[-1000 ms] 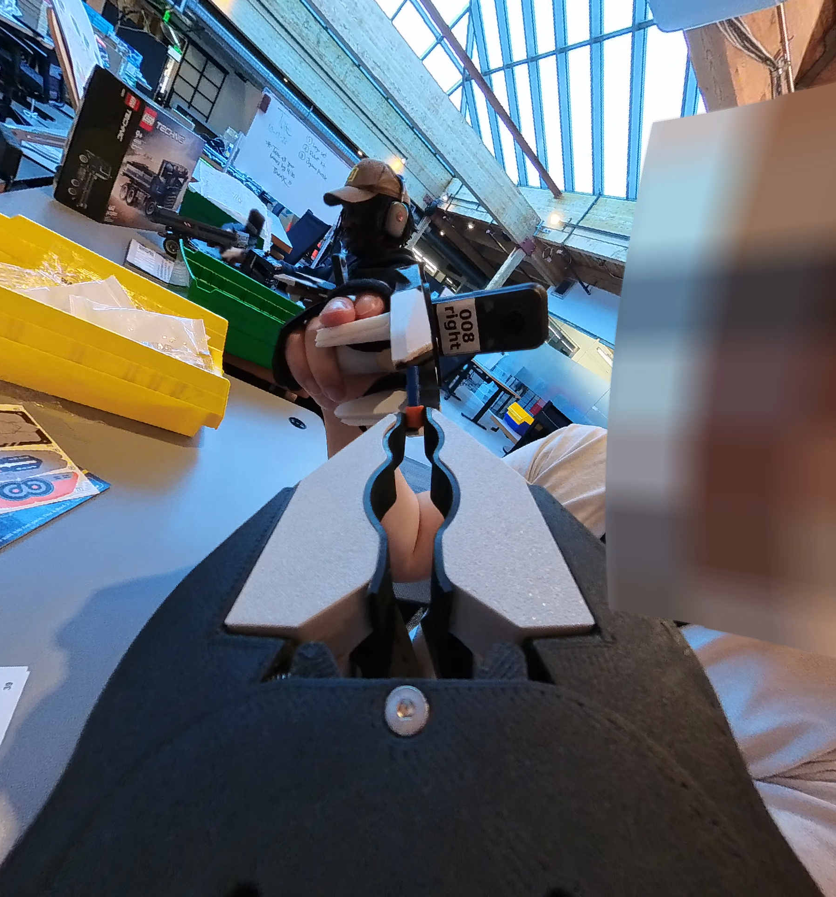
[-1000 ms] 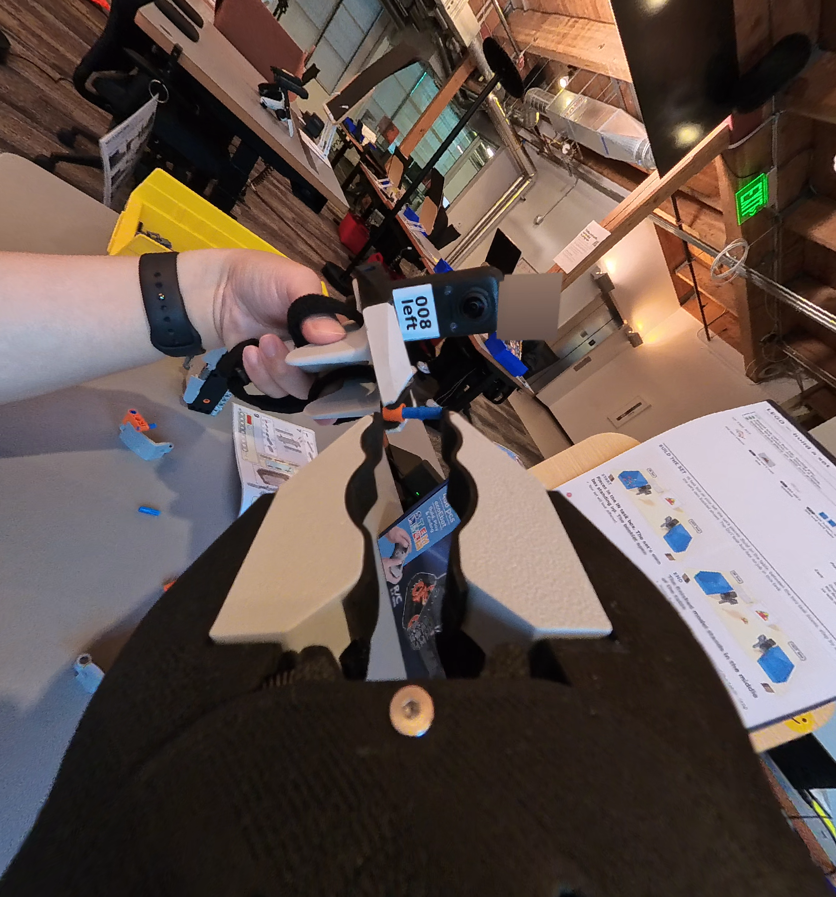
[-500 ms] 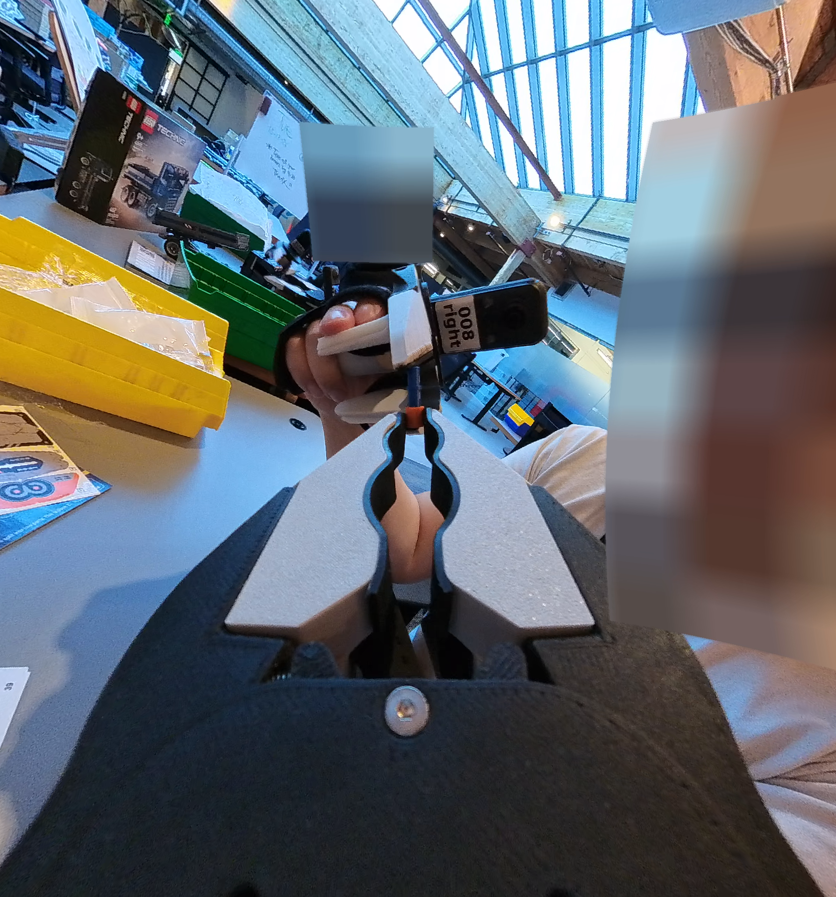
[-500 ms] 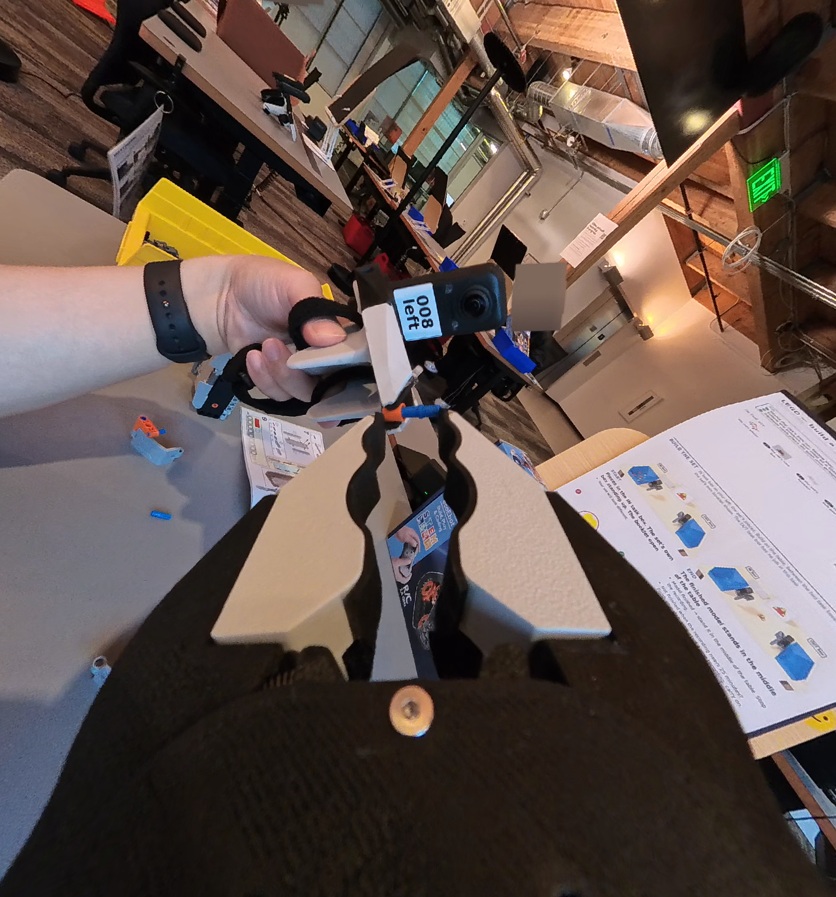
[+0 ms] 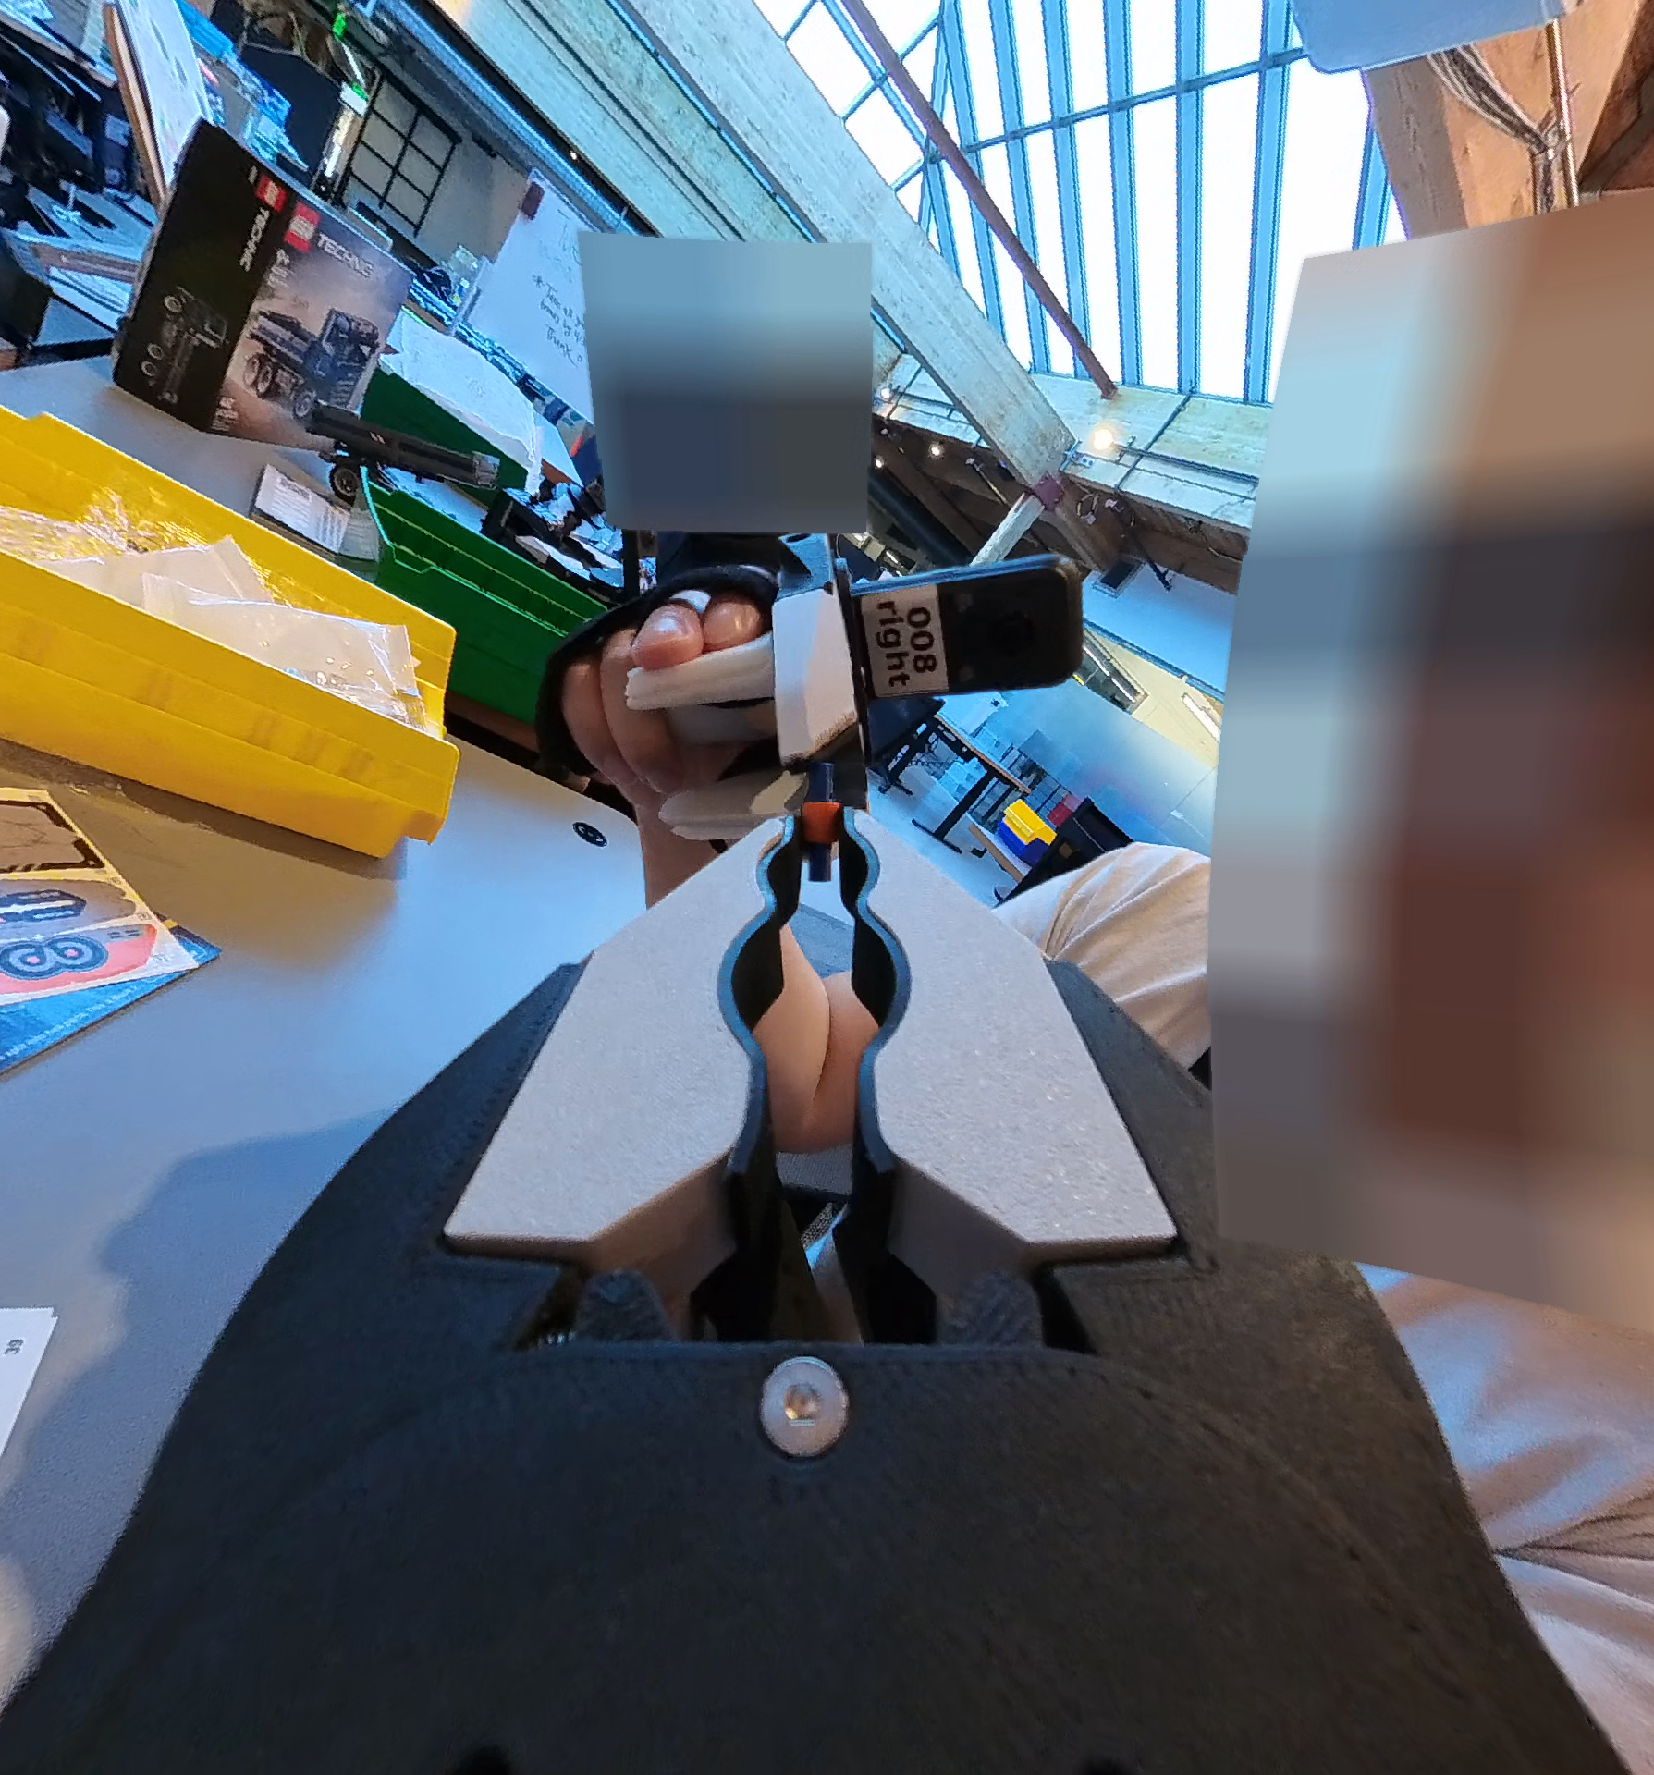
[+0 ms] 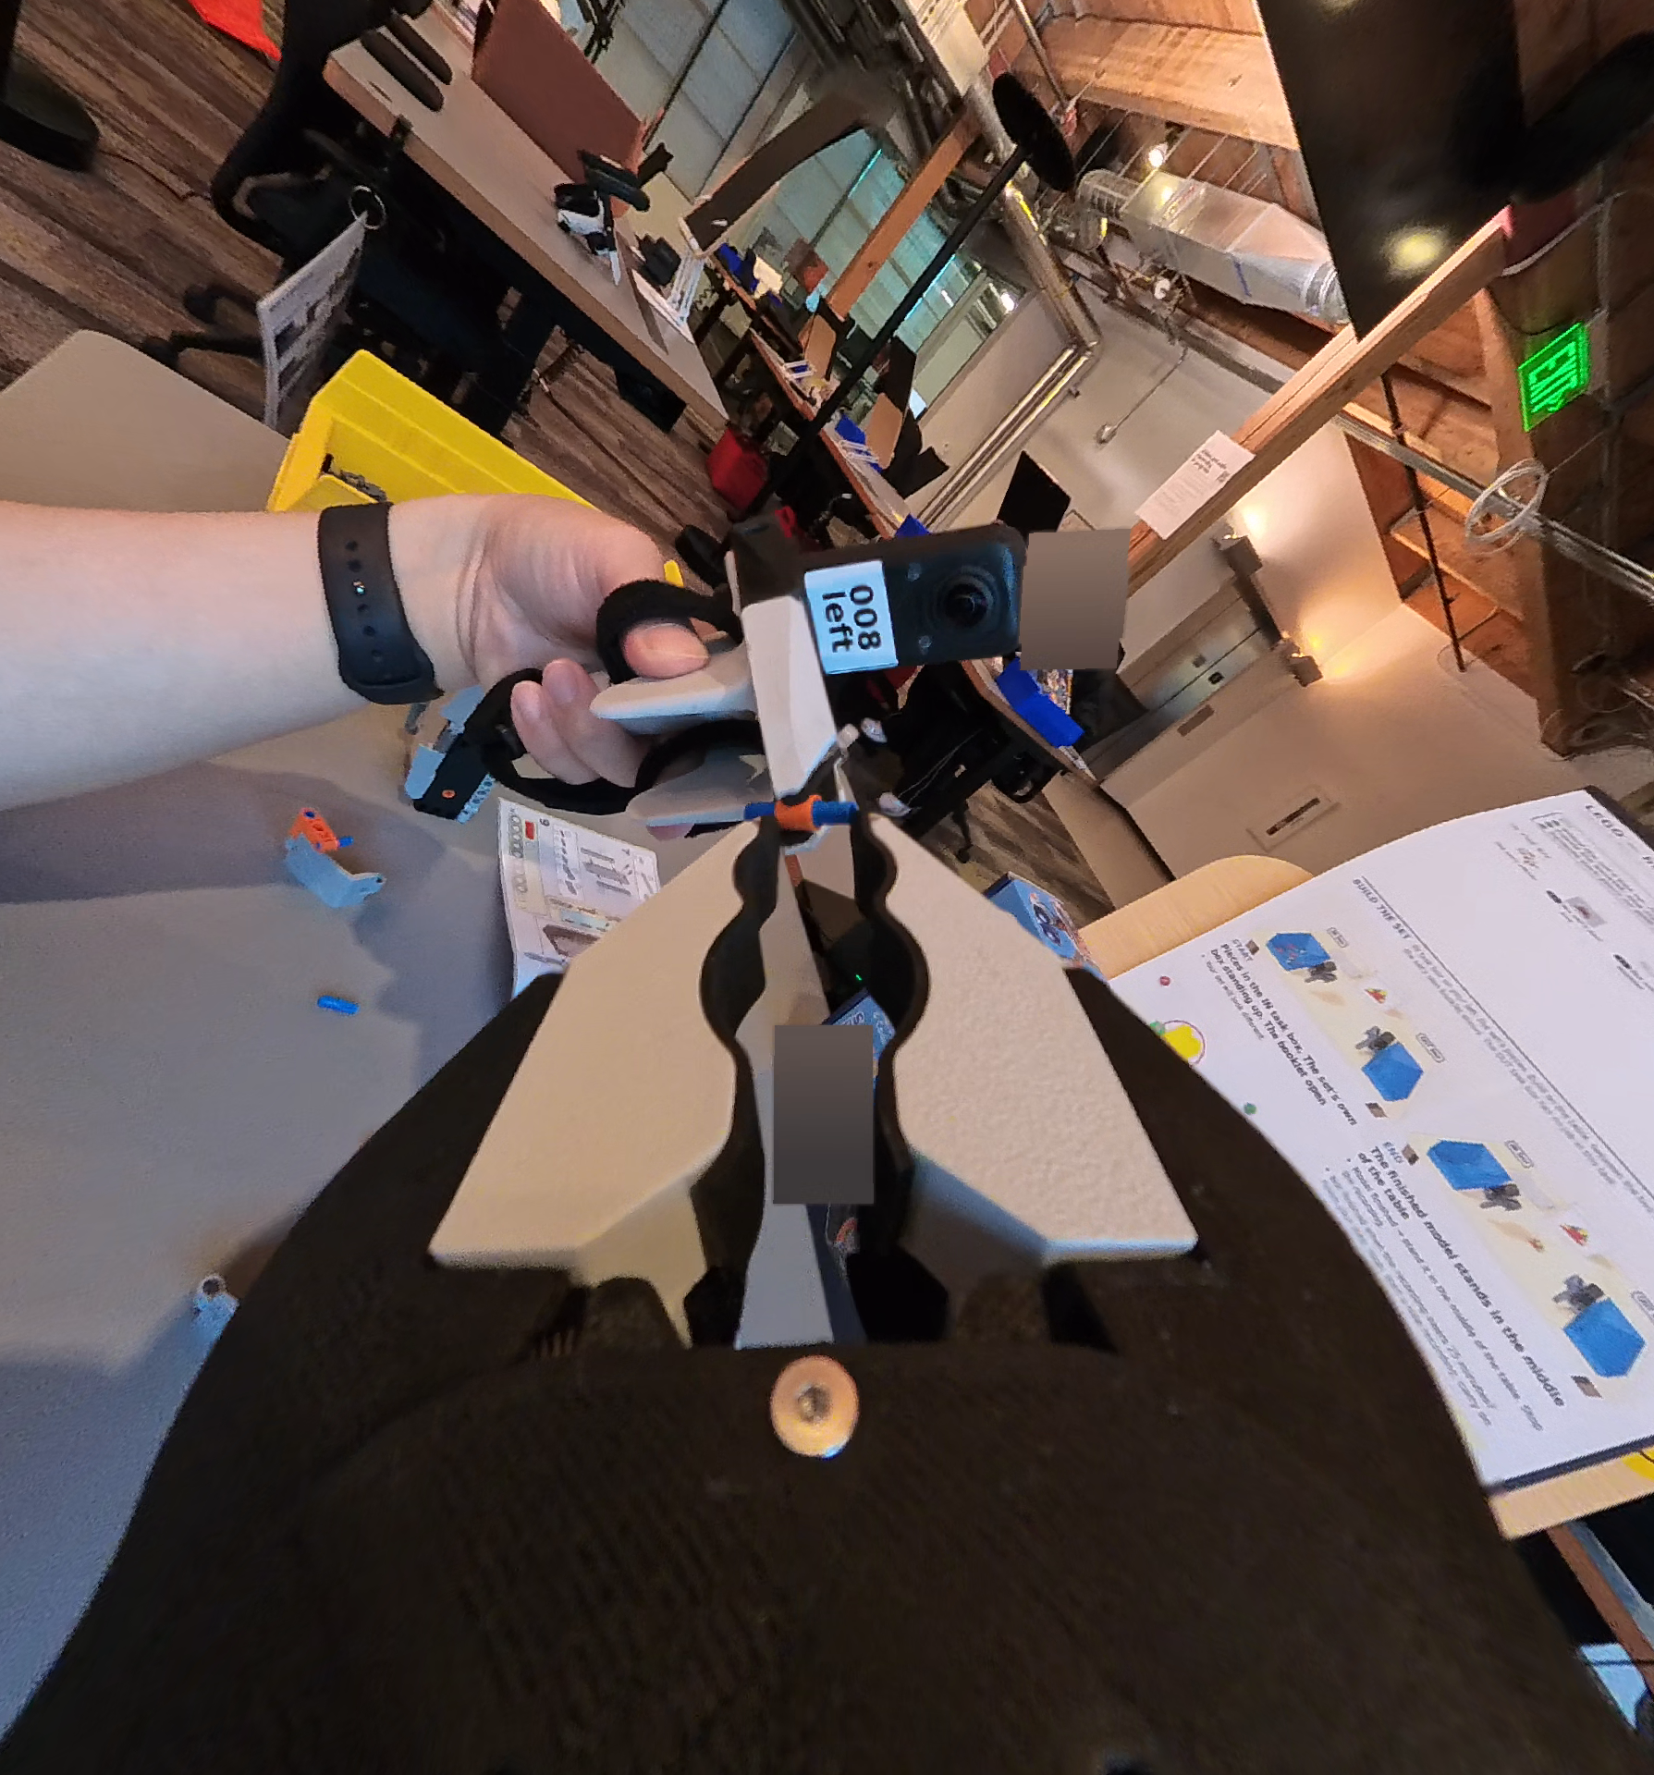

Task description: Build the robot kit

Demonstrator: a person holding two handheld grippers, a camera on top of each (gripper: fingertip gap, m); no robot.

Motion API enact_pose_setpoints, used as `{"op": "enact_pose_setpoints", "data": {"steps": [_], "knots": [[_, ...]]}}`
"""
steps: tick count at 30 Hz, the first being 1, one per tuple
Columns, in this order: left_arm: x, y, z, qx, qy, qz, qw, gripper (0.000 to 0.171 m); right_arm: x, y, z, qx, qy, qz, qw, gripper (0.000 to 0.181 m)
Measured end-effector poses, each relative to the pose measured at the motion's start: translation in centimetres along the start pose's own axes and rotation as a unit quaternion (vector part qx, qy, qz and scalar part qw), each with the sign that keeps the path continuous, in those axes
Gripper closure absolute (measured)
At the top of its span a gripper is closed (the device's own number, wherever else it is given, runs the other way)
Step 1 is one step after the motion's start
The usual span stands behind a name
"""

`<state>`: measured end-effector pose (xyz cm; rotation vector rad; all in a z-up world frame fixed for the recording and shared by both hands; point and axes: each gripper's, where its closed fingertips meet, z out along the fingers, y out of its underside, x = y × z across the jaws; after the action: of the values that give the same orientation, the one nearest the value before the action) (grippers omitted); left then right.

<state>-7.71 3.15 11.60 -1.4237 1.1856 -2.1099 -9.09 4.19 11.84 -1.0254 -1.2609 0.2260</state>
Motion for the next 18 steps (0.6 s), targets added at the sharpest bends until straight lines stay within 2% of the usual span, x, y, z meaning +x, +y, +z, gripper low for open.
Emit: {"op": "enact_pose_setpoints", "data": {"steps": [1, 7, 18], "knots": [[-0.13, -0.06, 0.05, 0.002, -0.002, -0.002, 1.000, 0.167, 0.09, 0.12, -0.05, -0.004, 0.005, -0.007, 1.000, 0.167], [-0.40, -0.20, -0.12, 0.008, -0.005, -0.008, 1.000, 0.166, 0.29, 0.18, 0.07, -0.019, 0.031, -0.059, 0.998, 0.166], [-0.22, -0.54, -0.36, 0.017, -0.010, -0.001, 1.000, 0.167, 0.56, -0.08, 0.29, -0.017, 0.045, -0.061, 0.997, 0.167]]}}
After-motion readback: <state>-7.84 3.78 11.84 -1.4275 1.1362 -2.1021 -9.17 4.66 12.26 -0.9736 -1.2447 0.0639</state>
